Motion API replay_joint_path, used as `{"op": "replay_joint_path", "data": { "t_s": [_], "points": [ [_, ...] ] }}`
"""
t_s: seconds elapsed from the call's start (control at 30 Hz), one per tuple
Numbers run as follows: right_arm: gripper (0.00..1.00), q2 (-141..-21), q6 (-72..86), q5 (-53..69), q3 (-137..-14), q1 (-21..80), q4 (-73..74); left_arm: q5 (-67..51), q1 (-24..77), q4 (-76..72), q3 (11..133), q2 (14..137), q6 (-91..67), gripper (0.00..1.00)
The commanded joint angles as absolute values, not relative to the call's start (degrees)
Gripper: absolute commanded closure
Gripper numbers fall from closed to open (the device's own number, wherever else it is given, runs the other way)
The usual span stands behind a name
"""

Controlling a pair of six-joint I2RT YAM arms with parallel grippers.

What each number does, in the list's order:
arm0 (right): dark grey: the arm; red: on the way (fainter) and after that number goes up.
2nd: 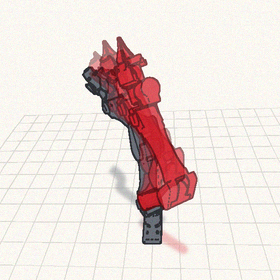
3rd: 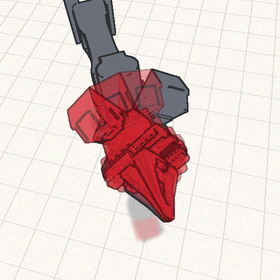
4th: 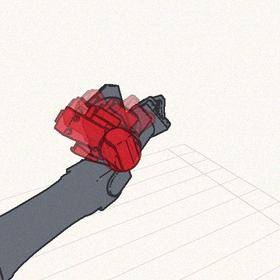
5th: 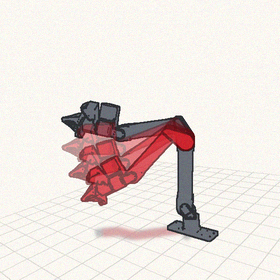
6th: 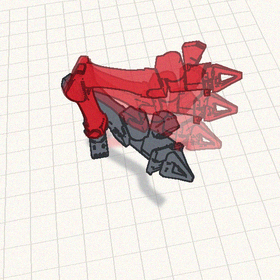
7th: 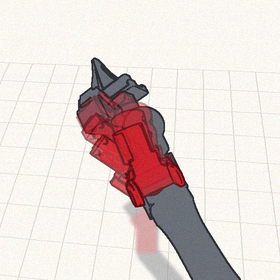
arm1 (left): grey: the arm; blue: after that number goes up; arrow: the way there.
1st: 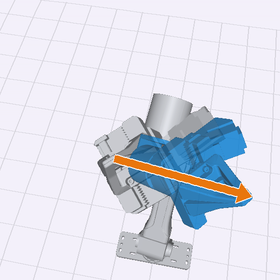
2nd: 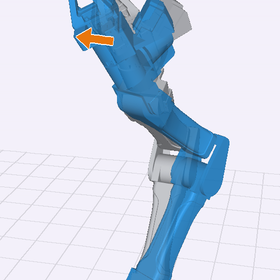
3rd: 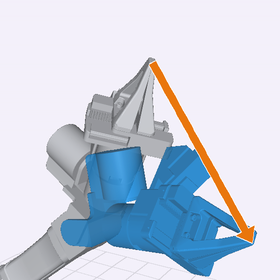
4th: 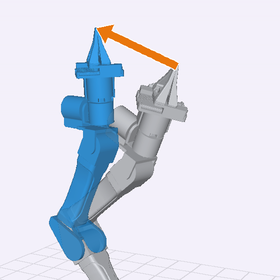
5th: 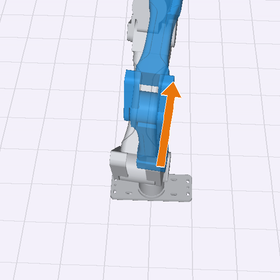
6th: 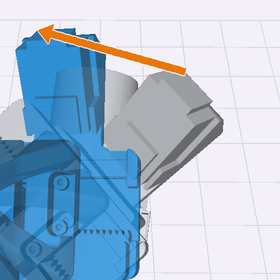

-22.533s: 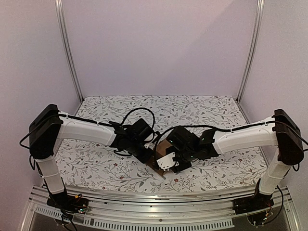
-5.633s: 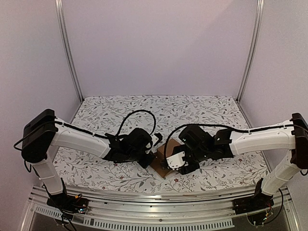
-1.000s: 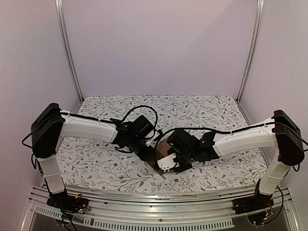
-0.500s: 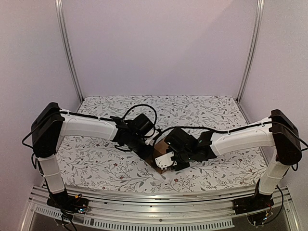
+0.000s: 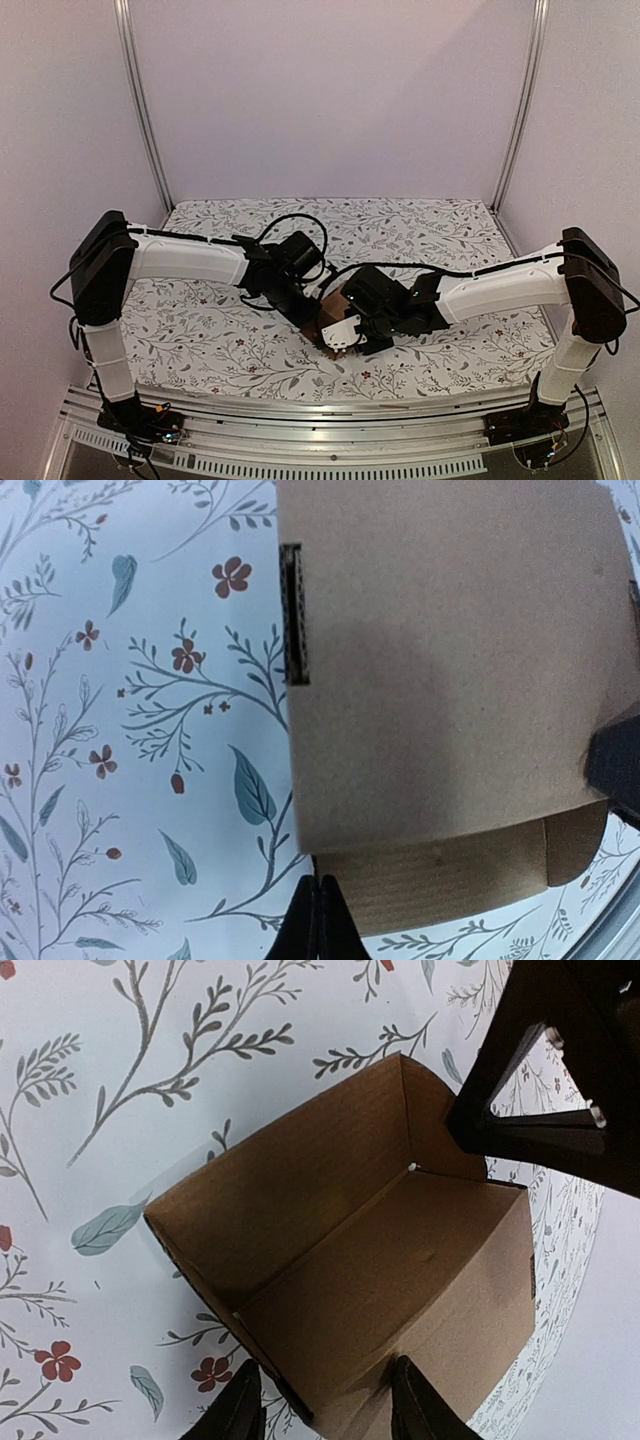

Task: Fold the paper box

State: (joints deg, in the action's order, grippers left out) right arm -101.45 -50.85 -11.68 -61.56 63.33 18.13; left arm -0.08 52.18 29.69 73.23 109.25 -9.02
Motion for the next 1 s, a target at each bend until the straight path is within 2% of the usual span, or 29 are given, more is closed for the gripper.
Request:
{"op": "replay_joint_path", "data": {
  "t_s": [0.0,0.97],
  "points": [
    [0.59,-106.00,-50.42,-7.29,-58.66,63.37,26.34,-2.47,51.27,31.83,76.90,110.57,-8.41,1.00],
    [0.58,-105.48,-51.76,-5.71,-58.27,64.04,26.79,-9.53,48.44,51.63,98.73,124.42,-10.85,1.00]
  ]
}}
